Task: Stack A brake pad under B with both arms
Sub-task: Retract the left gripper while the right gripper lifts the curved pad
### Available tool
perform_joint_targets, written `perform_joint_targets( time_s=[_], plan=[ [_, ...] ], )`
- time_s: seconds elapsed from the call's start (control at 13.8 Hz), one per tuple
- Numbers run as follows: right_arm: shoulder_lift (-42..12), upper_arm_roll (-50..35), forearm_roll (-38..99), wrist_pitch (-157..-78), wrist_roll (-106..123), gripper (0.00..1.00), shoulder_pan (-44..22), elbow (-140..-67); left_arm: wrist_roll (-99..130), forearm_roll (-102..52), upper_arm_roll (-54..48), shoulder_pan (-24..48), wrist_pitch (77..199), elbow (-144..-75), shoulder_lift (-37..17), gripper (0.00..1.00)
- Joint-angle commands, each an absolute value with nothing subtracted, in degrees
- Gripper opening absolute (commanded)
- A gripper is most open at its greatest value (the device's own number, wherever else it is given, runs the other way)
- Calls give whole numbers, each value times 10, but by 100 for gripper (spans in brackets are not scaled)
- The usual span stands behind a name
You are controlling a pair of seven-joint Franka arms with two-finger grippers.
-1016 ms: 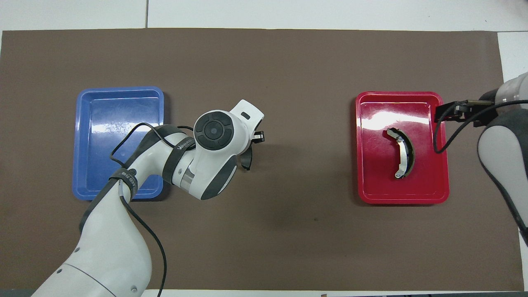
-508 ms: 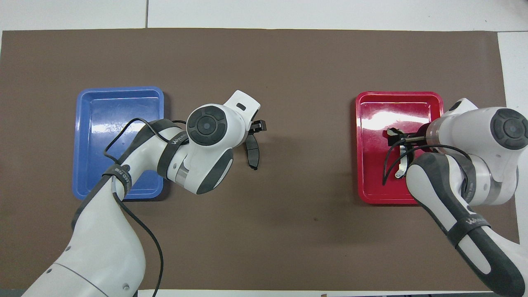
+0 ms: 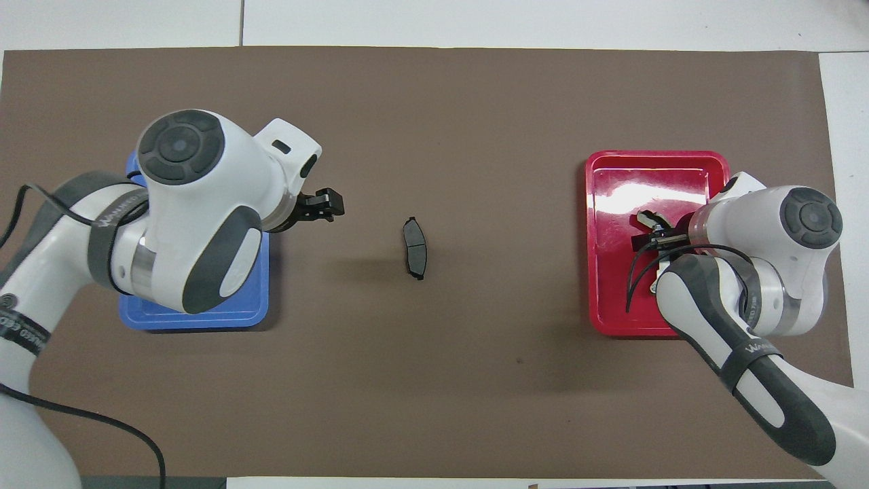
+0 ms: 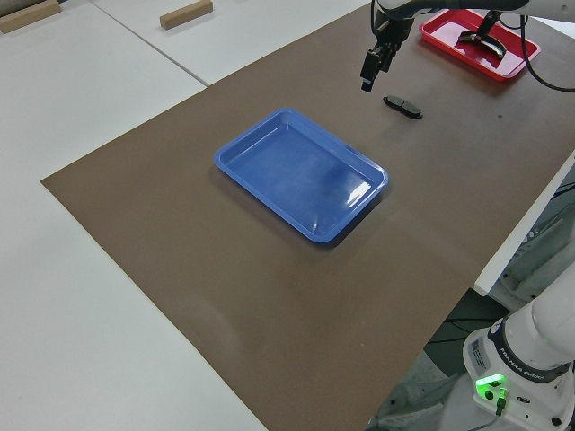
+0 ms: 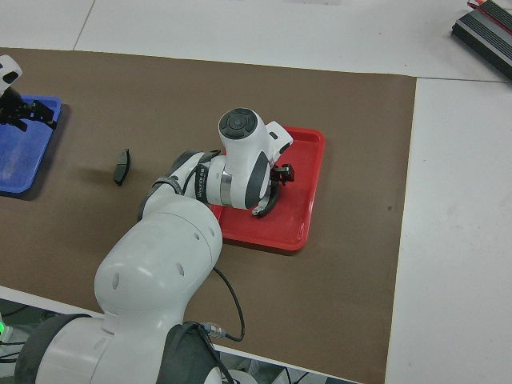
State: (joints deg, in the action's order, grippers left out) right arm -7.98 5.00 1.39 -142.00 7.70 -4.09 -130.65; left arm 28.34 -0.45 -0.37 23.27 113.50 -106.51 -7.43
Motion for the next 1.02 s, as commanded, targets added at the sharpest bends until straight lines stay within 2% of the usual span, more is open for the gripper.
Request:
perform_joint_targets(
  time_s=[0.0, 0.07, 0.29, 0.44, 0.51, 0.58, 0.8, 0.94],
  plan=[
    [-73, 47, 26, -1426, 98, 96, -31, -1321, 224, -3, -6, 169, 1096, -1086, -24, 99],
    [-72, 47, 26, -1427, 99, 93, -33, -1324, 208, -3, -6, 145, 1096, -1086, -9, 99],
    [-71, 47, 26, -1423, 116, 63, -31, -1325, 90, -3, -6, 77, 1068, -1078, 33, 99],
    [-69, 47, 26, -1394, 117, 33, -33, -1325, 20, -3, -5, 49, 1019, -1044, 38, 99],
    [-69, 47, 26, -1387, 115, 11, -33, -1322, 3, -2, -4, 39, 983, -1009, 33, 99],
    [-69, 47, 26, -1384, 113, 0, -32, -1319, -5, -2, -4, 27, 948, -972, 26, 99],
    [-75, 47, 27, -1334, 104, 0, -37, -1271, -48, 1, -4, 18, 836, -860, -18, 99],
    [-76, 46, 27, -1285, 63, 0, -47, -1223, -47, -3, -4, 19, 793, -815, -40, 100]
  ],
)
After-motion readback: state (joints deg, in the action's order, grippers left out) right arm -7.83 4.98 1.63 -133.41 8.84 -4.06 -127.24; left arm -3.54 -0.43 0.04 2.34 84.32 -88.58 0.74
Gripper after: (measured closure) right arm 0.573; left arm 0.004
